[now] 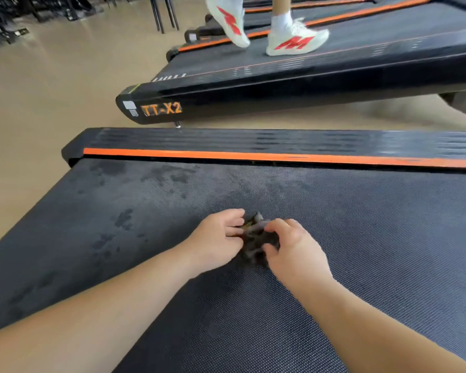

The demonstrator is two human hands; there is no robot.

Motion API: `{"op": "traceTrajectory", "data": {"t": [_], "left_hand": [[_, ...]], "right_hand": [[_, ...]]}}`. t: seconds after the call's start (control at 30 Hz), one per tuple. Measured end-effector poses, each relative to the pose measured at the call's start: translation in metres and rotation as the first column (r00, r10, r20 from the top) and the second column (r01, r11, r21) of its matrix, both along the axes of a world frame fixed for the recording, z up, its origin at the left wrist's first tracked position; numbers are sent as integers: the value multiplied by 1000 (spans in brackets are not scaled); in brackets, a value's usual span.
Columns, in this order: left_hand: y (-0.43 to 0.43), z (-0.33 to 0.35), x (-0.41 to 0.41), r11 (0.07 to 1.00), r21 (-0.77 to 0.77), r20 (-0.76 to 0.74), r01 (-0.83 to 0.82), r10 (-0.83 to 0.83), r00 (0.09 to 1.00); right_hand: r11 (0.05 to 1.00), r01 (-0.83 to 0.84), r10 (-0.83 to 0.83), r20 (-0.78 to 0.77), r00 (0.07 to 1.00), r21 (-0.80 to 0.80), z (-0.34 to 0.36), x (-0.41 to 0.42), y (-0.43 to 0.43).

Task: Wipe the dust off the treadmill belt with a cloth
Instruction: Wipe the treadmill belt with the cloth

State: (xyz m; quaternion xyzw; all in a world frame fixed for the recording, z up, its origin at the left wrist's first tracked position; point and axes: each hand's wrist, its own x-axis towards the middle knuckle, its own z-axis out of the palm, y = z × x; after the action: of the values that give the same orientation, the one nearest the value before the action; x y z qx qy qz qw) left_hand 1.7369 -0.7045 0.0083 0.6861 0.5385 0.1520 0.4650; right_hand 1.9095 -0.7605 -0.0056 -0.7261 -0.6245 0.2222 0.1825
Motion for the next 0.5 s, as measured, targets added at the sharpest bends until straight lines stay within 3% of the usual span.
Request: {"op": "traceTrajectory", "data": {"t": [0.07,0.13,0.23,0.3,0.4,0.5], "left_hand": [[19,-11,-20,974,210,-405,88,5,914],[35,-15,-33,949,225,-648,221,-24,761],[55,-15,-36,931,163,-752,327,-98,652],[65,-15,-35,944,115,-743,309,-125,658],[80,-19,-24,956,109,-746,272,-102,658],[91,-21,-8,958,70,-759,279,-130,638]], "right_hand": [[999,52,-53,26,998,16,-6,9,-1],[991,119,-119,2,993,65,-10,13,-2],[920,329,-321,-71,944,212,-6,25,11],[869,416,-415,-63,908,268,-5,39,23],[939,314,-312,-36,949,136,-12,52,28],[989,148,-148,148,978,11,-21,52,28]]}}
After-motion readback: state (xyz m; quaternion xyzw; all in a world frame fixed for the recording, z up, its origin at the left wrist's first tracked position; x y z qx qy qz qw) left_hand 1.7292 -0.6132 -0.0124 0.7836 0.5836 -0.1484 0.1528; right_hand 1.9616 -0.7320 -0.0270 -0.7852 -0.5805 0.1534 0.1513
